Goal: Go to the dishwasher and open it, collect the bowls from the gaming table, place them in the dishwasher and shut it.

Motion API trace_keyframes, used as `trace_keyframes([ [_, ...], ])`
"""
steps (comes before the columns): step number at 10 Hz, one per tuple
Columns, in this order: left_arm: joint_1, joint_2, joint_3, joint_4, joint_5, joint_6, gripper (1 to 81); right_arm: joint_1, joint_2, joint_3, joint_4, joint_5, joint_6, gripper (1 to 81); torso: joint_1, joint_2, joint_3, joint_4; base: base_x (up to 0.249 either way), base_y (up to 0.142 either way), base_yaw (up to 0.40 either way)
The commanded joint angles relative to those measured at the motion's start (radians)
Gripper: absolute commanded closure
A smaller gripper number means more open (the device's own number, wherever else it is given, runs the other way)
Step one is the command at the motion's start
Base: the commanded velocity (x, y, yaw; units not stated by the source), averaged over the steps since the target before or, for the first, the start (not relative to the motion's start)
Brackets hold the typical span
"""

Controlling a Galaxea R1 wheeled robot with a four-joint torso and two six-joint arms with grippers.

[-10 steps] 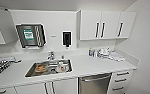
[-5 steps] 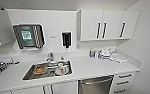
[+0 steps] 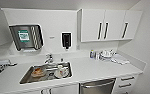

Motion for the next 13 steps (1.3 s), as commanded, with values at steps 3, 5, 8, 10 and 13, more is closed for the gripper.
trace_keyframes([
  [3,-0.055,-0.010,0.006,0.004,0.055,0.005,1.0,0.042,-0.018,0.004,-0.010,-0.048,-0.001,1.0,0.000,0.000,0.000,0.000,0.112,0.000,0.000],
  [5,-0.054,-0.010,0.006,0.004,0.055,0.005,1.0,0.042,-0.018,0.002,-0.010,-0.048,-0.001,1.0,0.000,0.000,0.000,0.000,0.112,-0.040,0.000],
  [8,-0.054,-0.009,0.006,0.004,0.055,0.005,1.0,0.040,-0.018,0.001,-0.010,-0.047,-0.001,1.0,0.000,0.000,0.000,0.000,0.134,-0.084,0.000],
  [10,-0.055,-0.009,0.006,0.006,0.055,0.005,1.0,0.042,-0.018,0.001,-0.010,-0.048,-0.001,1.0,0.000,0.000,0.000,0.000,0.137,-0.085,0.000],
  [13,-0.054,-0.010,0.006,0.003,0.055,0.005,1.0,0.042,-0.018,0.001,-0.010,-0.047,-0.001,1.0,0.000,0.000,0.000,0.000,0.137,-0.085,0.000],
])
